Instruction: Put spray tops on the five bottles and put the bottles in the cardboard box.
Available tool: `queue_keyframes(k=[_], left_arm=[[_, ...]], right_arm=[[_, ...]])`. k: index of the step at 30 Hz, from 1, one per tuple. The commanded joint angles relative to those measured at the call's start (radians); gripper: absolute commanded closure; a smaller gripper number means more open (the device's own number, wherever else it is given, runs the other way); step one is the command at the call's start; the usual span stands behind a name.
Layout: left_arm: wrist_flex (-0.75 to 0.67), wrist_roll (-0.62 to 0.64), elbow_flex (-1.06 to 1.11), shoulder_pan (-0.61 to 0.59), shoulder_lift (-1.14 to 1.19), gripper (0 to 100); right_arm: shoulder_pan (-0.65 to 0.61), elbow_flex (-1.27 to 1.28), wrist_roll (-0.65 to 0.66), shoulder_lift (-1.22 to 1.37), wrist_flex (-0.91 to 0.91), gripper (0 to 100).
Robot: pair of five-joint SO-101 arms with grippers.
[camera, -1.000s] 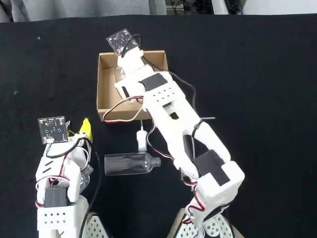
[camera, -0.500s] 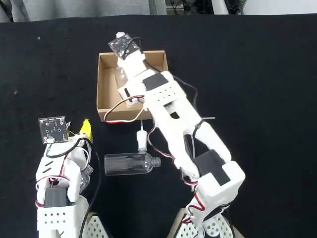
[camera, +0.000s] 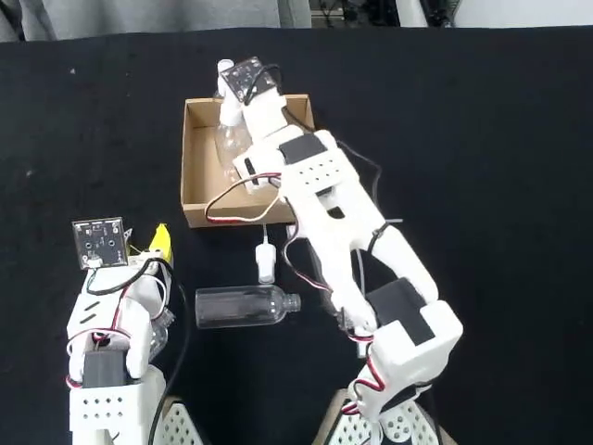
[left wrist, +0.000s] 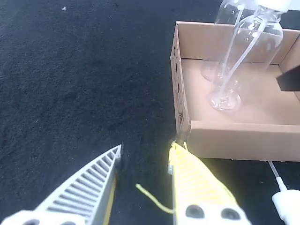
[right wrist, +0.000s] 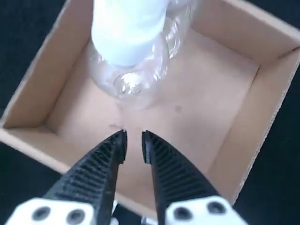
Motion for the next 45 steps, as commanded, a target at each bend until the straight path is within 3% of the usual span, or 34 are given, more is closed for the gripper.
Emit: queue_keyframes(k=[1,20,37,45], left_arm=[[0.009,0.003,0.025,-0.010,-0.008,84],[0.011,0.003,0.025,-0.010,-0.008,84],[0.011,0.003,0.025,-0.010,-0.008,84],[0.011,0.003,0.025,-0.010,-0.008,84]], right_arm=[[0.049,0.076,-0.009,-0.085,-0.163,98.4],[0.041,0.217,-0.011,0.041,-0.531,98.6],[-0.002,0.245,-0.011,0.054,-0.571,98.6],[0.006,0.234,-0.003,-0.082,-0.397,98.3]])
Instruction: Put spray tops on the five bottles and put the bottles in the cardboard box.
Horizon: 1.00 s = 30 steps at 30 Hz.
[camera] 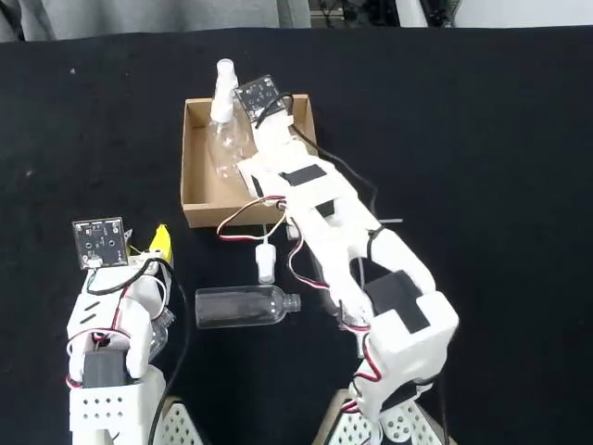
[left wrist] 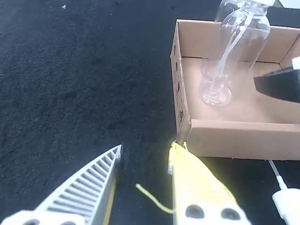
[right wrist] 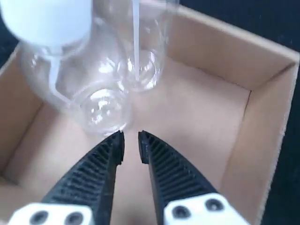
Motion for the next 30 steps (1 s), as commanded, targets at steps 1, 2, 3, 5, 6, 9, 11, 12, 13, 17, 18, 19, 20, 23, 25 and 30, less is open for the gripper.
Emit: queue_keyframes(k=[1,2,3,5,6,9,11,12,13,17,18,19,20,23,25,30], left_arm=[[0.005,0.003,0.025,-0.010,-0.008,84],[0.005,0.003,0.025,-0.012,-0.008,84],[0.002,0.003,0.025,-0.021,-0.008,84],[-0.003,0.005,0.025,-0.042,-0.008,84],[-0.003,0.006,0.025,-0.044,-0.008,84],[-0.003,0.008,0.025,-0.044,-0.008,84],[-0.003,0.008,0.025,-0.044,-0.008,84],[-0.003,0.009,0.025,-0.044,-0.008,84],[-0.003,0.009,0.025,-0.044,-0.009,84],[-0.003,0.009,0.025,-0.044,-0.009,84],[-0.005,0.009,0.025,-0.045,-0.009,84],[-0.009,0.011,0.025,-0.047,-0.009,84],[-0.021,0.011,0.025,-0.050,-0.009,84],[-0.028,0.011,0.025,-0.051,-0.009,84],[-0.028,0.011,0.025,-0.051,-0.009,84],[-0.026,0.011,0.025,-0.051,-0.009,84]], right_arm=[[-0.014,-0.015,-0.002,-0.133,0.074,98.3],[-0.014,-0.015,-0.002,-0.148,0.092,98.3],[-0.014,-0.015,0.000,-0.163,0.107,98.3],[-0.014,-0.015,0.000,-0.189,0.135,98.3],[-0.014,-0.016,0.000,-0.203,0.153,98.3],[-0.009,-0.021,0.002,-0.257,0.216,98.2],[0.002,-0.021,0.002,-0.303,0.258,98.2],[0.003,-0.021,0.002,-0.329,0.275,98.2],[0.005,-0.021,0.002,-0.352,0.298,98.2],[0.017,-0.018,0.002,-0.435,0.410,98.2],[0.017,-0.016,0.002,-0.452,0.439,97.9],[0.017,-0.015,0.002,-0.466,0.466,96.6],[0.017,-0.013,0.002,-0.478,0.500,94.3],[0.014,-0.015,-0.002,-0.516,0.609,86.1],[0.014,-0.015,-0.006,-0.541,0.674,82.4],[0.012,-0.013,-0.008,-0.575,0.778,81.2]])
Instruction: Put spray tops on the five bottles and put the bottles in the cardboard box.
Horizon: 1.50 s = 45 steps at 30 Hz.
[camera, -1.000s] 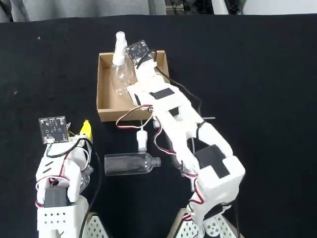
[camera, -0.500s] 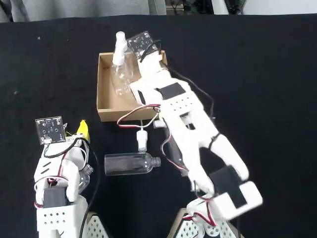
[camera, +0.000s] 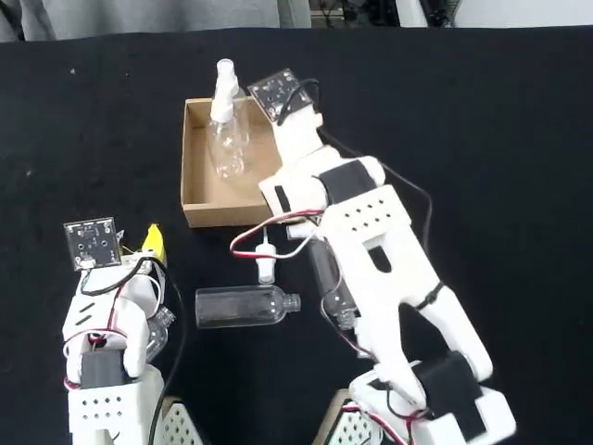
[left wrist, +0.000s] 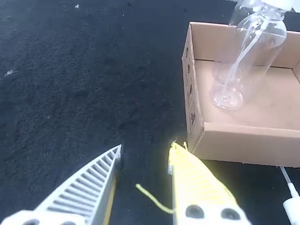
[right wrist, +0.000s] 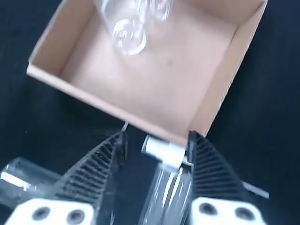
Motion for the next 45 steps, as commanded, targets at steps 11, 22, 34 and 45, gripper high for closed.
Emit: queue_keyframes(k=[11,22,34,45], left_arm=[[-0.025,0.011,0.025,-0.008,-0.009,84],[-0.025,0.011,0.025,-0.008,-0.009,84],[-0.023,0.011,0.025,-0.008,-0.009,84],[-0.023,0.011,0.025,-0.008,-0.008,84]], right_arm=[[0.015,-0.013,-0.009,-0.071,0.206,81.1],[0.018,-0.013,-0.173,-0.071,0.319,81.0],[0.020,0.165,-0.290,-0.065,0.189,81.0],[0.129,0.262,-0.284,-0.064,0.095,81.0]])
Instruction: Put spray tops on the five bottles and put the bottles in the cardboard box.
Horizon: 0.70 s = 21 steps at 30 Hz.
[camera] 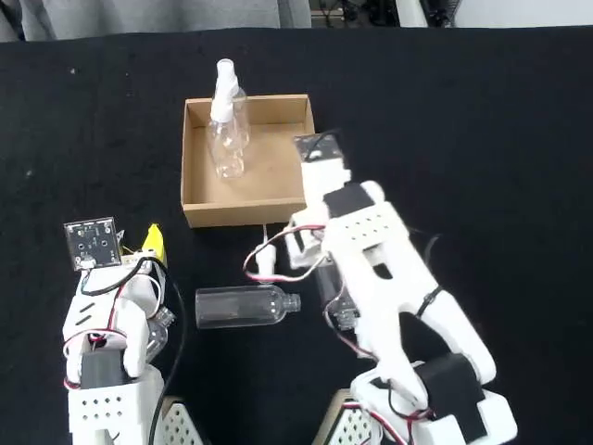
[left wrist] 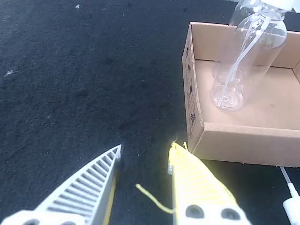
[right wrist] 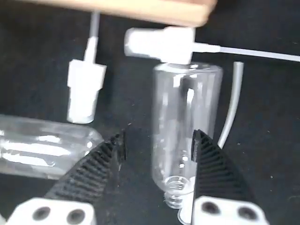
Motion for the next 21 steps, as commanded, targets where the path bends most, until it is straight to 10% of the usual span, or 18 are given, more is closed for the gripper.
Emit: queue_keyframes(k=[1,21], left_arm=[[-0.023,0.011,0.025,-0.008,-0.008,84],[-0.021,0.011,0.025,-0.007,-0.008,84]], right_arm=[[0.074,-0.005,-0.005,-0.058,-0.023,81.0],[0.061,0.211,-0.003,-0.056,-0.290,81.0]])
